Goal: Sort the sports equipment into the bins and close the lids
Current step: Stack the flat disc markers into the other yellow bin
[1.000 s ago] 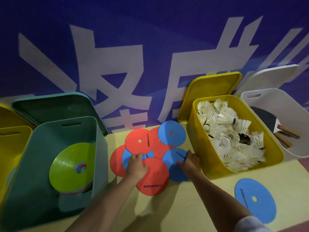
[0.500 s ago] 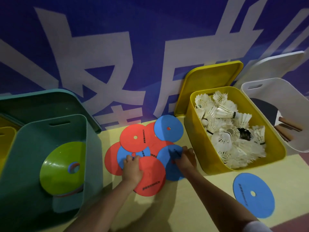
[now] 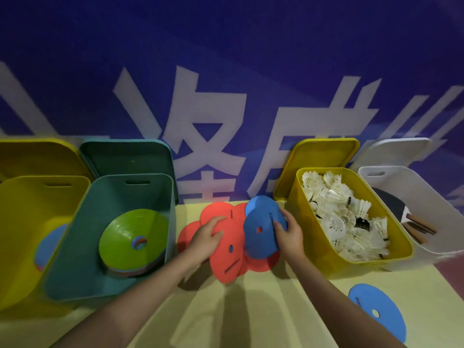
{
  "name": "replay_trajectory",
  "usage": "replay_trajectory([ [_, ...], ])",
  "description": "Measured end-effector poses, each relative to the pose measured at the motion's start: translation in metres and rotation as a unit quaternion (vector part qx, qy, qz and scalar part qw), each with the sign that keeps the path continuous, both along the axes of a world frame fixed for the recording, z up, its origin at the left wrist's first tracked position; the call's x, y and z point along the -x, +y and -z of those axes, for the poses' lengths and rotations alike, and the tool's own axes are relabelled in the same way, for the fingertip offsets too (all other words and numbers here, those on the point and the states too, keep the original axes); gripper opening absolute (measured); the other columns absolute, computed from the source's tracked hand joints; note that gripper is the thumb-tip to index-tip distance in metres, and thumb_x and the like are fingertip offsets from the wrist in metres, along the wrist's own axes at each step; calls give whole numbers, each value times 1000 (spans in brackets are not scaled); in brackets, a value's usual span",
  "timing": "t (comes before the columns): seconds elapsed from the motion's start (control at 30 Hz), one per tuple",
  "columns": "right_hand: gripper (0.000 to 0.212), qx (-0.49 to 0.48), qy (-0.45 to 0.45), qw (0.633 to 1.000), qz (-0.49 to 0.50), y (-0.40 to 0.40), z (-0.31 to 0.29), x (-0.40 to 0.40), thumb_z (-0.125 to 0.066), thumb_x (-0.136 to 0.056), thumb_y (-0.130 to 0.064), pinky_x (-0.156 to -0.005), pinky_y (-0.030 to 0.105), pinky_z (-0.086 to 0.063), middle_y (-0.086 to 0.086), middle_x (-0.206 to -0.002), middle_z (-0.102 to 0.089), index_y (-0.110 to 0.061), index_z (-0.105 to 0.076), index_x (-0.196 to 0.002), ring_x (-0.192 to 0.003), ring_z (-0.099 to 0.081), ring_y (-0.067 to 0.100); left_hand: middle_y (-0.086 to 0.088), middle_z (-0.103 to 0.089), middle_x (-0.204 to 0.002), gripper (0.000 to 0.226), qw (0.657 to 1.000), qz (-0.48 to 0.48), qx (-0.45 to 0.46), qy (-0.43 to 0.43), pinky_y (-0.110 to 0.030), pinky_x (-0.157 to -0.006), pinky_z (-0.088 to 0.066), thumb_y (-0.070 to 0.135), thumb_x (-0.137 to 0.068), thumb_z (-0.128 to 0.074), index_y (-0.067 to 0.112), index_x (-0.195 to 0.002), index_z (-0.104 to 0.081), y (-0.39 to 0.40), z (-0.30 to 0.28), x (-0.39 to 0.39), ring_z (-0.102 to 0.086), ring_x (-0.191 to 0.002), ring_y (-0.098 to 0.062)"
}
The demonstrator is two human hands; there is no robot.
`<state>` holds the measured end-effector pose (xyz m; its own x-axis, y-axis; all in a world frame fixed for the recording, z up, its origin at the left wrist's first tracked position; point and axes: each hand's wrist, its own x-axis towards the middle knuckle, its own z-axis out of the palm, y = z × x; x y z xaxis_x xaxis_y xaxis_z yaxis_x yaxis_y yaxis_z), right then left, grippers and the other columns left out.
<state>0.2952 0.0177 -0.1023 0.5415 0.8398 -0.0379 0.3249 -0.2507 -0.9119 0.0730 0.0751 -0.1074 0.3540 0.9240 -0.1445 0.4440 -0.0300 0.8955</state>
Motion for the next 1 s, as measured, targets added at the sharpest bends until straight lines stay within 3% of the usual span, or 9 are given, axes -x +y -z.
replay_trajectory([
  [0.07,38,-62,31,997,25,9,-28,21,-54,-94,-8,-73,0,-40,1,-123,-58,-10,-53,-132,-109,-53,11,4,-56,-120,39,998,-29,-29,-45,-22,-91,-40,7,-92,-52,22,-128,-53,2,-31,20,-52,-108,-13],
  [0.2,39,-146,69,985,63,29,-67,70,-54,-92,-8,-96,30,-46,3,-129,-57,-12,-54,-131,-117,-53,18,0,-59,-118,37,987,-77,-77,-121,-26,-96,-42,21,-80,-52,28,-116,-53,14,-73,82,-54,-107,-15],
  [0.3,38,-175,102,977,69,45,-84,119,-52,-94,-8,-91,27,-42,0,-127,-55,-11,-53,-132,-114,-52,14,4,-58,-114,35,980,-116,-99,-127,-9,-81,-40,3,-91,-53,27,-117,-53,24,-94,135,-53,-104,-12],
  [0.43,38,-172,135,974,54,64,-87,197,-50,-95,-8,-79,21,-42,0,-125,-55,-15,-52,-132,-106,-54,14,2,-55,-119,37,978,-139,-123,-94,-26,-92,-41,1,-92,-52,24,-121,-54,36,-105,213,-51,-111,-17],
  [0.5,39,-167,167,970,53,72,-82,234,-50,-93,-6,-76,20,-46,3,-126,-57,-17,-54,-131,-107,-57,19,0,-54,-119,36,976,-149,-124,-94,-26,-87,-41,-3,-92,-49,23,-116,-53,39,-104,250,-51,-110,-18],
  [0.57,39,-164,188,967,46,79,-77,267,-51,-92,-6,-85,29,-50,3,-126,-59,-20,-56,-128,-108,-59,20,0,-55,-116,36,974,-165,-123,-95,-23,-77,-40,-6,-92,-46,22,-114,-53,40,-102,285,-51,-105,-17],
  [0.7,37,-148,190,970,27,92,-69,323,-53,-90,-7,-97,44,-49,-2,-121,-62,-26,-60,-121,-111,-59,22,-2,-56,-114,35,967,-204,-126,-85,-23,-73,-42,-5,-92,-46,21,-113,-55,45,-88,355,-53,-100,-20],
  [0.83,38,-147,184,971,39,103,-59,368,-54,-88,-4,-100,47,-47,2,-123,-62,-19,-62,-122,-113,-58,21,-9,-56,-121,35,951,-286,-106,-55,-37,-87,-44,1,-93,-49,21,-122,-54,59,-71,417,-53,-109,-30],
  [1.0,39,-120,187,974,56,104,-40,409,-51,-92,-3,-101,41,-45,6,-129,-58,-14,-58,-128,-118,-54,22,-11,-53,-129,35,954,-294,-66,-6,-39,-90,-45,6,-96,-47,17,-130,-50,73,-42,462,-51,-116,-32],
])
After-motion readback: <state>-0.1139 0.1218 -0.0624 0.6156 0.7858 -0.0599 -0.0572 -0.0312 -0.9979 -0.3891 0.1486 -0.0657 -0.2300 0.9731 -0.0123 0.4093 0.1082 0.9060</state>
